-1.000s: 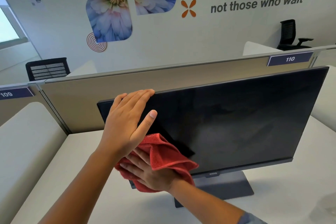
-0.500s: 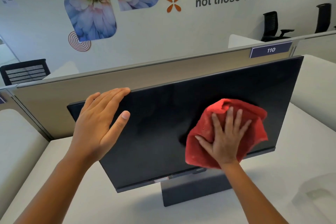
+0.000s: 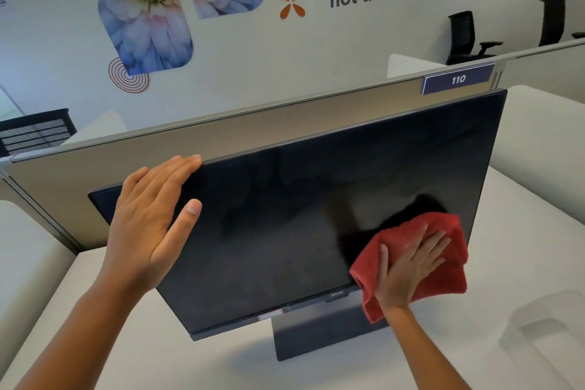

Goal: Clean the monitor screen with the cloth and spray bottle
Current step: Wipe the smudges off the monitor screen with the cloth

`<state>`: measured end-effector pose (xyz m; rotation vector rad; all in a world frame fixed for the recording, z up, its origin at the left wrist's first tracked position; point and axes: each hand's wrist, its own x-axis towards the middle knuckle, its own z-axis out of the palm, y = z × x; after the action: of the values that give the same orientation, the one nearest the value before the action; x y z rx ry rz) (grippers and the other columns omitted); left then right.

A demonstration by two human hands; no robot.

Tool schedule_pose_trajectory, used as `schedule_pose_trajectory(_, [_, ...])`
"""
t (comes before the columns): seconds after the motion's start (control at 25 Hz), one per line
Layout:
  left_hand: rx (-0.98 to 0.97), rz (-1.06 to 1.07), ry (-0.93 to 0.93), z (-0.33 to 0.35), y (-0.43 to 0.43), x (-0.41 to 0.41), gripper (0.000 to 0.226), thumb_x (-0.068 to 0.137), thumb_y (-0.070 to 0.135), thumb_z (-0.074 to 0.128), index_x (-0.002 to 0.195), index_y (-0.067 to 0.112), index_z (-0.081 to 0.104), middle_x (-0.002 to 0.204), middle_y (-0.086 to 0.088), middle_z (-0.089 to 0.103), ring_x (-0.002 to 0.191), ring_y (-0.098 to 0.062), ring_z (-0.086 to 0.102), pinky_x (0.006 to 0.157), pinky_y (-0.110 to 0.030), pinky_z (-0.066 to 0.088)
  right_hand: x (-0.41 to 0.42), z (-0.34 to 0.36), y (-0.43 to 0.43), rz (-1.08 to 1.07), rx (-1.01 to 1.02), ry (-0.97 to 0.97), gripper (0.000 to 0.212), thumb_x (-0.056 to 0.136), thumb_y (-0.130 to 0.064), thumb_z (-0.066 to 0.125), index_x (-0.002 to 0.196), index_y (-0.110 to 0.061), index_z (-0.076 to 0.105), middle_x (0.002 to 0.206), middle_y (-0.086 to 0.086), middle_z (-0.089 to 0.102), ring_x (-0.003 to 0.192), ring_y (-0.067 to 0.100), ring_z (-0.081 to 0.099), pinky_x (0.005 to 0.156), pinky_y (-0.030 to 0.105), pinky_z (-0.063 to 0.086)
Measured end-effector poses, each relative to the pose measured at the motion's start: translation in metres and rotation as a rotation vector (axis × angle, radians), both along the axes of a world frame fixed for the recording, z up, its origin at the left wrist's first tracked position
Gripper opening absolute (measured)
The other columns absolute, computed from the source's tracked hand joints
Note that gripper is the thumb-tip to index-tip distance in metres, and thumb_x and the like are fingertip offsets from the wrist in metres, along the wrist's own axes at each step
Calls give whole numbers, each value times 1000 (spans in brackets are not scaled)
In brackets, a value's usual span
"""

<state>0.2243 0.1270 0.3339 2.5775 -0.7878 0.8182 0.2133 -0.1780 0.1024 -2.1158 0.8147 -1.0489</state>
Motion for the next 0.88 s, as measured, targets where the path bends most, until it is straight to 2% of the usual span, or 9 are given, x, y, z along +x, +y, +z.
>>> schedule_pose_trajectory(0.12, [25,1,3,-3,2,2,56,90,42,25,140,19,35,145,1,39,139,-13,26,115,-34,9,8,23,-18,-24,-18,-66,89,87,-71,20,149,-7,9,154,29,7,142,44,2,112,63,7])
schedule_pose_trajectory(0.28, [127,30,-1,-6,4,1,59,93,51,18,145,24,19,153,5,22,144,-10,10,119,-33,0,23,84,-57,-143,90,-196,102,79,-80,11,148,-5,15,154,29,10,141,46,8,109,66,13])
schedule_pose_trajectory(0.44, [258,120,-75,-12,25,-2,63,94,52,19,147,19,13,156,-1,15,145,-14,6,119,-36,3,28,114,-55,-144,103,-313,101,79,-80,8,148,-7,13,155,27,8,142,46,7,110,64,9])
schedule_pose_trajectory(0.56, [113,198,-16,-15,50,-5,66,93,54,17,147,18,5,157,-1,7,145,-13,0,119,-29,-2,29,131,-37,-121,56,-326,96,83,-76,14,148,-6,13,155,27,8,141,48,5,109,65,8])
schedule_pose_trajectory(0.68, [28,186,36,-22,61,-8,65,93,55,14,147,21,1,157,4,2,144,-8,-5,116,-18,-4,33,142,-3,-79,-41,-337,88,87,-69,20,148,-6,13,154,29,9,140,50,5,108,68,8])
schedule_pose_trajectory(0.88, [-53,113,52,-20,57,-9,61,94,46,17,147,17,10,156,7,9,144,-5,-3,116,-18,-2,42,150,106,115,-326,-356,80,89,-61,33,148,-11,14,152,32,13,138,54,3,107,68,-1])
